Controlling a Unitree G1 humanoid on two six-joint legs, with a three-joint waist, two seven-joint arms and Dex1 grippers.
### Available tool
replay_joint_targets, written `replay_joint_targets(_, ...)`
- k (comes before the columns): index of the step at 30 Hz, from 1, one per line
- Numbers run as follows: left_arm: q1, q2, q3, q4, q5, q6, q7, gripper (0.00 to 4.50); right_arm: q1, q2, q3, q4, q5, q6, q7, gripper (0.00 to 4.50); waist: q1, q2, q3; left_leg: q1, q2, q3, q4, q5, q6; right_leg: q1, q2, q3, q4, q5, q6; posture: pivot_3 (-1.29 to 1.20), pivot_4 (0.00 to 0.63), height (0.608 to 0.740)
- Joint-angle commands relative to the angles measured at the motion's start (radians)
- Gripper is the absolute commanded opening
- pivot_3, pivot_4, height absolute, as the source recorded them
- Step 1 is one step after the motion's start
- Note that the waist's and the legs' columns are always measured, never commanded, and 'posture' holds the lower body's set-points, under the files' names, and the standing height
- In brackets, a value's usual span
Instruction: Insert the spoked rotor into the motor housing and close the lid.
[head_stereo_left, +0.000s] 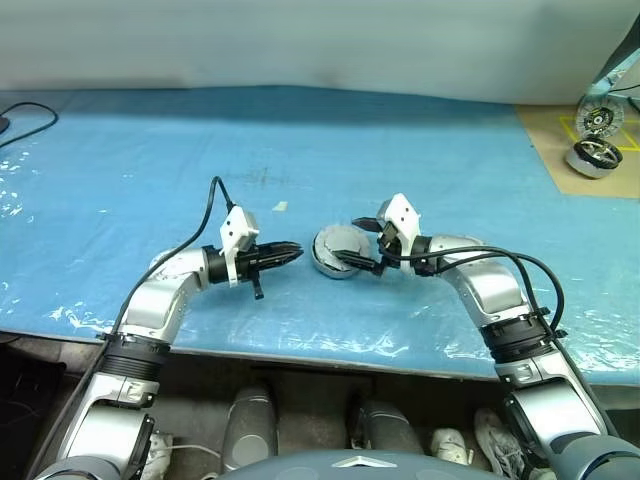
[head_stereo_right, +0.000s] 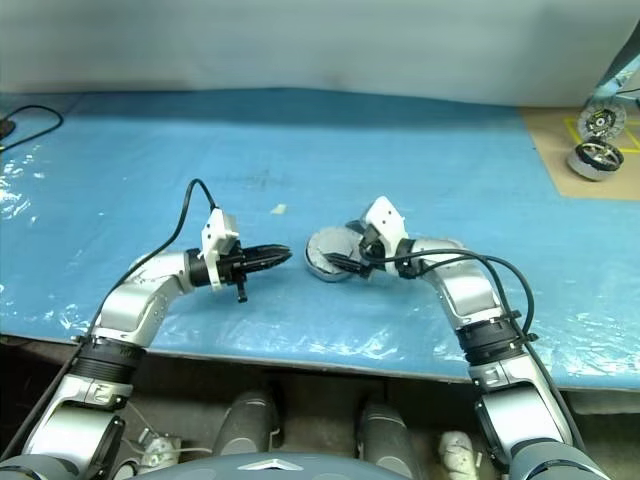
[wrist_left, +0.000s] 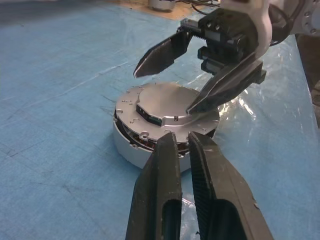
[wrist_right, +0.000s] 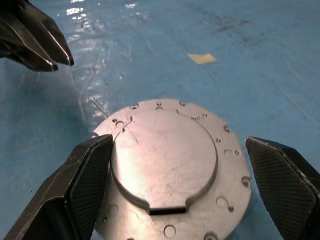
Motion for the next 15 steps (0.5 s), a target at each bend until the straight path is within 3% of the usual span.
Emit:
replay_joint_targets(1, 0.004, 0.016, 0.002, -0.03, 0.014, -0.021, 0.008, 0.37, -0.007, 0.004, 0.013, -0.029, -0.003, -0.022, 0.027, 4.47, 0.0, 0.0, 0.0, 0.0, 0.0, 0.0, 0.0, 0.0, 0.0, 0.0, 0.0, 0.0, 0.0, 0.0, 0.0, 0.0, 0.15, 0.74)
replay_joint_targets(9, 0.002, 0.026, 0.004, 0.0, 0.04, -0.039, 0.009, 0.37, -0.001, 0.033, 0.031, -0.013, -0.037, -0.039, 0.018, 4.47, -0.002, 0.0, 0.0, 0.0, 0.001, 0.0, 0.003, 0.0, 0.0, 0.0, 0.001, 0.0, 0.002, 0.0, 0.0, 0.0, 0.15, 0.74)
replay_joint_targets(11, 0.0, 0.025, 0.003, 0.003, 0.042, -0.041, 0.011, 0.37, 0.002, 0.039, 0.03, -0.012, -0.041, -0.039, 0.014, 4.1, -0.002, 0.0, 0.0, 0.0, 0.001, 0.0, 0.003, 0.0, 0.0, 0.0, 0.0, 0.0, 0.002, 0.0, 0.0, 0.0, 0.15, 0.74)
replay_joint_targets(15, -0.005, 0.021, -0.001, 0.013, 0.049, -0.048, 0.017, 0.37, 0.005, 0.046, 0.025, -0.014, -0.039, -0.032, 0.013, 2.93, -0.002, 0.0, 0.0, 0.0, 0.001, 0.0, 0.003, 0.0, 0.0, 0.0, 0.001, 0.0, 0.002, 0.0, 0.0, 0.0, 0.15, 0.74)
